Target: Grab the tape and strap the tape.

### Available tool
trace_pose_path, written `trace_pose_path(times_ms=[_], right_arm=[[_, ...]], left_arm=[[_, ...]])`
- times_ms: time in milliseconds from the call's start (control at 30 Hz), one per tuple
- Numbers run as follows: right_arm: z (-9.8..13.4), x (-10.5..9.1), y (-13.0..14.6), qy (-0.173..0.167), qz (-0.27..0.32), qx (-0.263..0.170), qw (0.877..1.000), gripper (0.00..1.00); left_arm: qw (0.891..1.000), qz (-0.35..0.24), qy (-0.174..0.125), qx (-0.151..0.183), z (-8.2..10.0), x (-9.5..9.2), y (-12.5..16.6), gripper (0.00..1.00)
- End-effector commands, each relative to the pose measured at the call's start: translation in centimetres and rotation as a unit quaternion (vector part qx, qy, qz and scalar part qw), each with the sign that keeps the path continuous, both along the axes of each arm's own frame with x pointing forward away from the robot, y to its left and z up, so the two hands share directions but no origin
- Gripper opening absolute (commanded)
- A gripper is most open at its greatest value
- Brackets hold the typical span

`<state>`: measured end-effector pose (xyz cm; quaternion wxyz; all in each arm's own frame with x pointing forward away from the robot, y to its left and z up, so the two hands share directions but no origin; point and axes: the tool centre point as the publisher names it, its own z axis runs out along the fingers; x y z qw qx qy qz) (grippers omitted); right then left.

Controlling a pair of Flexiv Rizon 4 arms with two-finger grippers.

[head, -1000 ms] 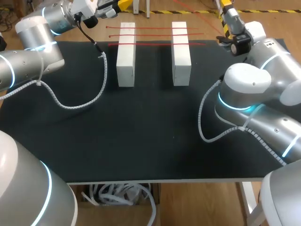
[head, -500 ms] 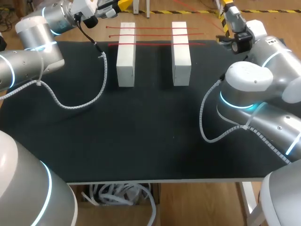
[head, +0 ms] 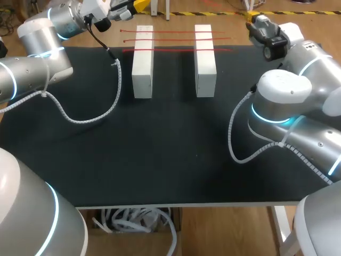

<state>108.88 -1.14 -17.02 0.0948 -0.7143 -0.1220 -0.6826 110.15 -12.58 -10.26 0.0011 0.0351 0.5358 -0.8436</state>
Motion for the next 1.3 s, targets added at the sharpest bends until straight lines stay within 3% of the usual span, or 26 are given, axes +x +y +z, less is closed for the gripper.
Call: trace_pose_path(times_ms=[33,100,200,267,333,367,1300], right_arm=[[0.11,-0.08,-0.21,0.003,0.002,-0.002,1.0,0.31],[0.11,-0.11,-0.21,0.003,0.003,-0.003,1.0,0.26],[0.12,-0.14,-0.21,0.003,0.003,-0.004,1.0,0.27],[0.12,-0.18,-0.23,0.003,0.003,-0.005,1.0,0.15],[0.11,-0.21,-0.28,0.003,0.003,-0.005,1.0,0.13],[0.11,-0.22,-0.3,0.003,0.003,-0.005,1.0,0.0],[0.45,-0.4,-0.19,-0.007,0.018,-0.013,1.0,0.0]], left_arm=[[1.0,0.002,0.001,0.0,0.05,-0.12,-0.03,0.0],[1.0,0.002,0.001,0.0,0.05,-0.12,-0.03,0.0],[1.0,0.002,0.001,0.0,0.05,-0.12,-0.03,0.0],[1.0,0.002,0.001,0.0,0.05,-0.12,-0.03,0.0],[1.0,0.002,0.001,0.0,0.05,-0.12,-0.03,0.0],[1.0,0.002,0.001,0.0,0.05,-0.12,-0.03,0.0],[1.0,0.0,-0.004,0.004,0.02,-0.17,-0.02,0.0]])
